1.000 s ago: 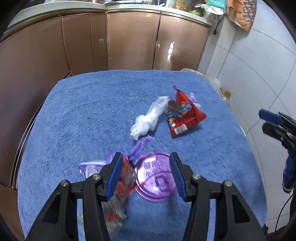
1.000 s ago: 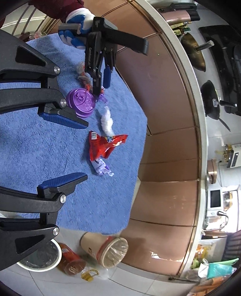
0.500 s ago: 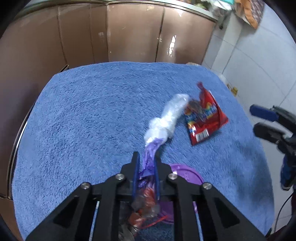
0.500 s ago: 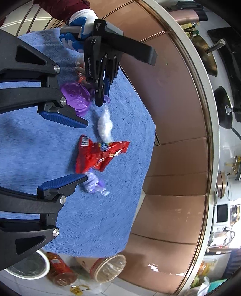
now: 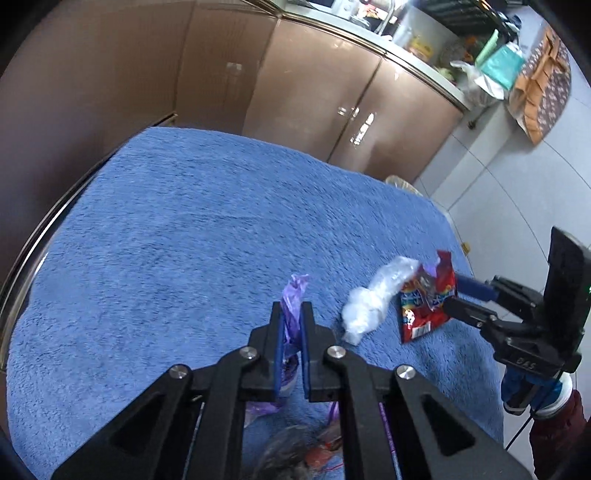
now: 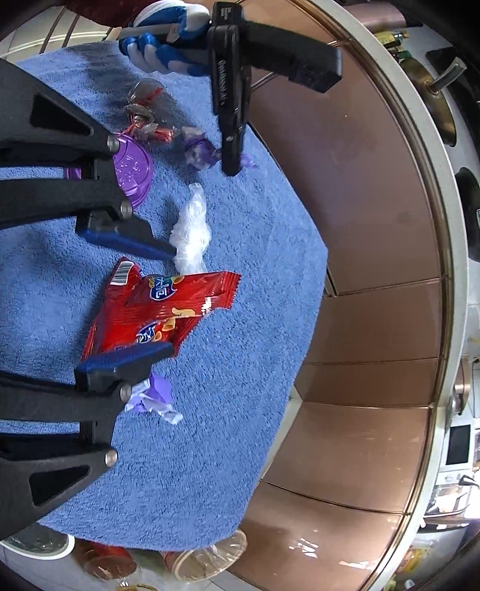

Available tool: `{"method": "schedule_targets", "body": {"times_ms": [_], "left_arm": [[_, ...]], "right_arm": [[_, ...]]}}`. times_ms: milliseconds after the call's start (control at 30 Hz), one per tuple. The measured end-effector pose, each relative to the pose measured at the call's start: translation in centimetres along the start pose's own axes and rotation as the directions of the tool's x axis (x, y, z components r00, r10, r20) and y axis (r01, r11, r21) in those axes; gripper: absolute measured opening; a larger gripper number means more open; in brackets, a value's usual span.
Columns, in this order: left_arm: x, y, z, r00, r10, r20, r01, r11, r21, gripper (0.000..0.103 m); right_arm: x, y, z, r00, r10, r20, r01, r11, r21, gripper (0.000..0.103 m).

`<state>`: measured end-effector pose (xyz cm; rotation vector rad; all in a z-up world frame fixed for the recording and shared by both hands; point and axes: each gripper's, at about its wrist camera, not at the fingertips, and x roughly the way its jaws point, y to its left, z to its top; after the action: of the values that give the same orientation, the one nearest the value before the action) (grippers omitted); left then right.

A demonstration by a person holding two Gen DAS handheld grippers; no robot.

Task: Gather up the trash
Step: 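Grasp the red chip bag with the right tool, then carry the purple wrapper and red chip bag to the white bin and open both tools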

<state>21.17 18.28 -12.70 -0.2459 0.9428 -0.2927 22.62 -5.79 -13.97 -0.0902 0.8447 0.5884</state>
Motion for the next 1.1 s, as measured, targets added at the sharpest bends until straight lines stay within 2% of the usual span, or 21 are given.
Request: {"method": "schedule_targets", "body": {"times_ms": [33,67,100,300,500,733,1100], "left_arm": [[-0.4,0.3,0.0,1.0,-0.001,0.009,0.001,1.0,-0.013,0.007],[-0.5,0.4,0.1,1.0,-0.002,0.016,0.002,1.0,-0.022,0.007],[-0.9,0.5,0.1,1.0,-0.003,0.025,0.003,1.0,-0.03,0.007],[-4.1,0.8,-0.2,0.997,0.013,0.076,-0.009,0.999,-0.053,0.007],[-8.0,0.7,-0.8,0.991,0.023,0.131,-0.015,0.998,-0.065,0.007],[-12.7,-1.1,-1.7,0.981,0.029,0.192,-0.019,0.998,-0.053,0.007],[-18.9,-6.1,-3.3,0.963,0.011,0.268,-0.009,1.0,-0.007,0.007]], "right_arm": [[0.1,0.1,-0.1,1.0,0.002,-0.004,-0.002,1.0,-0.003,0.028],[0.1,0.1,-0.1,1.0,0.006,-0.006,-0.006,1.0,-0.005,0.018],[0.0,0.3,-0.2,1.0,0.01,-0.007,-0.01,1.0,-0.007,0.013],[-2.2,1.1,-0.5,1.0,0.025,0.013,-0.025,1.0,-0.018,0.004],[-6.0,1.9,-1.0,0.998,0.037,0.055,-0.035,0.999,-0.026,0.002],[-11.4,2.8,-1.6,0.992,0.027,0.126,-0.024,0.999,-0.027,0.002],[-21.0,4.0,-3.0,0.964,-0.007,0.267,0.015,1.0,-0.026,0.002]]}}
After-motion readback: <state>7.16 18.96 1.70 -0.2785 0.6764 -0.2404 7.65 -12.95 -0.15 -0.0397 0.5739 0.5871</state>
